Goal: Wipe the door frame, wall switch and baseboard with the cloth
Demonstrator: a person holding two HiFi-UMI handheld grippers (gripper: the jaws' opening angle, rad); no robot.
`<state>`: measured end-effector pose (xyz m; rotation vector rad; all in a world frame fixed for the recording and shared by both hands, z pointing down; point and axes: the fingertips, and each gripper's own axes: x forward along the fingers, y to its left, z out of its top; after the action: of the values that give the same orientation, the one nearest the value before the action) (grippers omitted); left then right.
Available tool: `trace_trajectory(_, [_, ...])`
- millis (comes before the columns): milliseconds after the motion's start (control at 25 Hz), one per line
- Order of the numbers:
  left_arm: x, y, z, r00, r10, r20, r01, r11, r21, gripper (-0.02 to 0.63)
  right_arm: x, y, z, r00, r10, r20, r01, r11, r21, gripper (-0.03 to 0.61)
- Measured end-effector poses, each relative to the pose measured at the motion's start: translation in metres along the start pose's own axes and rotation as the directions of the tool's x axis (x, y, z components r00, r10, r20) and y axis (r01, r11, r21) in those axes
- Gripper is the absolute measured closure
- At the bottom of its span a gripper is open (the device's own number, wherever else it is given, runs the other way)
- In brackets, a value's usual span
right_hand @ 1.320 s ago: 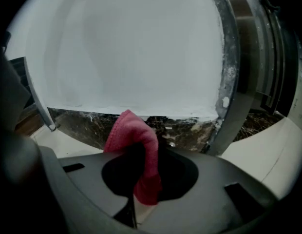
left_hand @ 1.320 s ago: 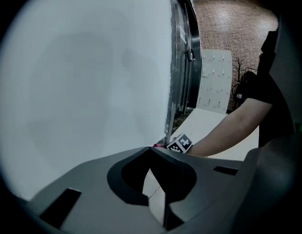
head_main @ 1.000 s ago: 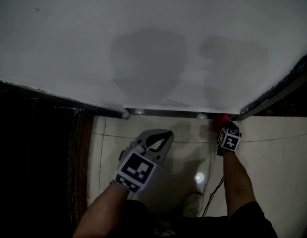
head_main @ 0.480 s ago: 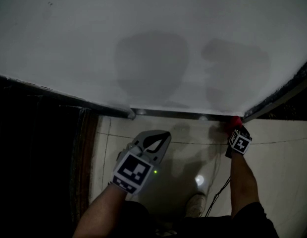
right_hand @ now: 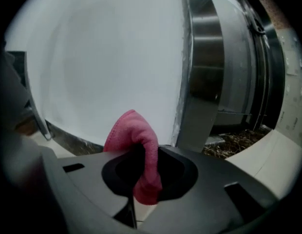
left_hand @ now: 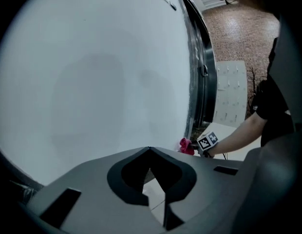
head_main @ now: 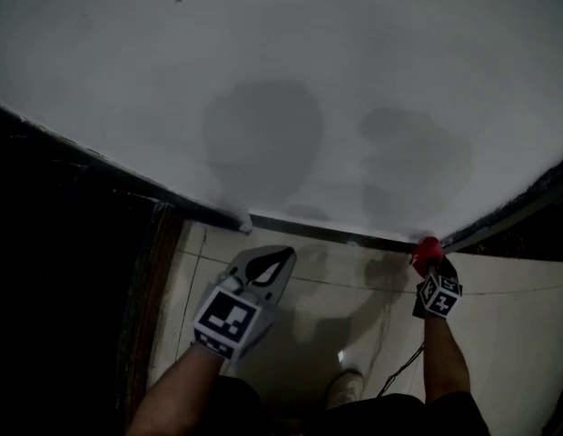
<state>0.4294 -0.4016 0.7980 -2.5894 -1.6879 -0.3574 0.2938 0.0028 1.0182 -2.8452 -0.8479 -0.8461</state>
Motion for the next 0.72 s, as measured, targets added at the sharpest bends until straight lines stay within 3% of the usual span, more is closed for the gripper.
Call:
trace_trajectory(120, [-0.024, 0.028, 0.017, 0.991, 0.071, 0.114, -0.055, 0.989, -0.135, 0.62, -0.054, 0.031, 0.049, 0.992, 0.064, 0.11, -0.073, 0.994, 0.08, 0.52])
trace_trajectory(200, [-0.044, 0.044, 0.037, 0.972, 0.144, 0.187, -0.105, 0.973, -0.204, 0.62, -0.099, 0.048, 0.097, 0.98, 0.111, 0.163, -0.126, 0.988, 0.086, 0.52])
trace_trajectory(240, [-0.056, 0.05, 0.049, 0.961, 0.185, 0.205, -0.139, 0.966, -0.218, 0.62, -0.124, 0.057, 0.122, 0.974, 0.135, 0.179, -0.151, 0.985, 0.077, 0.52])
trace_trajectory(320, [-0.074, 0.056, 0.067, 0.954, 0.205, 0.217, -0.169, 0.97, -0.172, 0.62, -0.166, 0.076, 0.159, 0.96, 0.187, 0.208, -0.198, 0.98, 0.032, 0.52])
trace_trajectory(360, [-0.068, 0.056, 0.056, 0.956, 0.181, 0.229, -0.154, 0.979, -0.133, 0.62, -0.171, 0.08, 0.162, 0.952, 0.202, 0.229, -0.206, 0.978, -0.007, 0.52])
trace_trajectory(440, [-0.002, 0.057, -0.028, 0.944, 0.125, 0.305, -0.094, 0.989, -0.117, 0.62, -0.132, 0.054, 0.133, 0.937, 0.183, 0.299, -0.158, 0.982, -0.105, 0.52])
trace_trajectory(520, [0.076, 0.061, -0.143, 0.914, 0.119, 0.388, -0.046, 0.98, -0.194, 0.62, -0.072, 0.016, 0.079, 0.918, 0.136, 0.372, -0.083, 0.984, -0.156, 0.52])
trace_trajectory(560, [0.089, 0.065, -0.176, 0.904, 0.136, 0.405, -0.037, 0.97, -0.241, 0.62, -0.058, 0.01, 0.061, 0.911, 0.126, 0.394, -0.069, 0.985, -0.157, 0.52])
trace_trajectory(600, [0.084, 0.069, -0.184, 0.898, 0.157, 0.41, -0.038, 0.958, -0.284, 0.62, -0.062, 0.013, 0.06, 0.904, 0.128, 0.407, -0.069, 0.985, -0.155, 0.52])
trace_trajectory(640, [0.067, 0.073, -0.168, 0.894, 0.179, 0.411, -0.043, 0.947, -0.318, 0.62, -0.08, 0.022, 0.075, 0.899, 0.136, 0.416, -0.076, 0.984, -0.158, 0.521])
trace_trajectory(720, [0.019, 0.077, -0.104, 0.886, 0.214, 0.41, -0.058, 0.931, -0.361, 0.62, -0.141, 0.044, 0.133, 0.885, 0.168, 0.433, -0.101, 0.98, -0.173, 0.522])
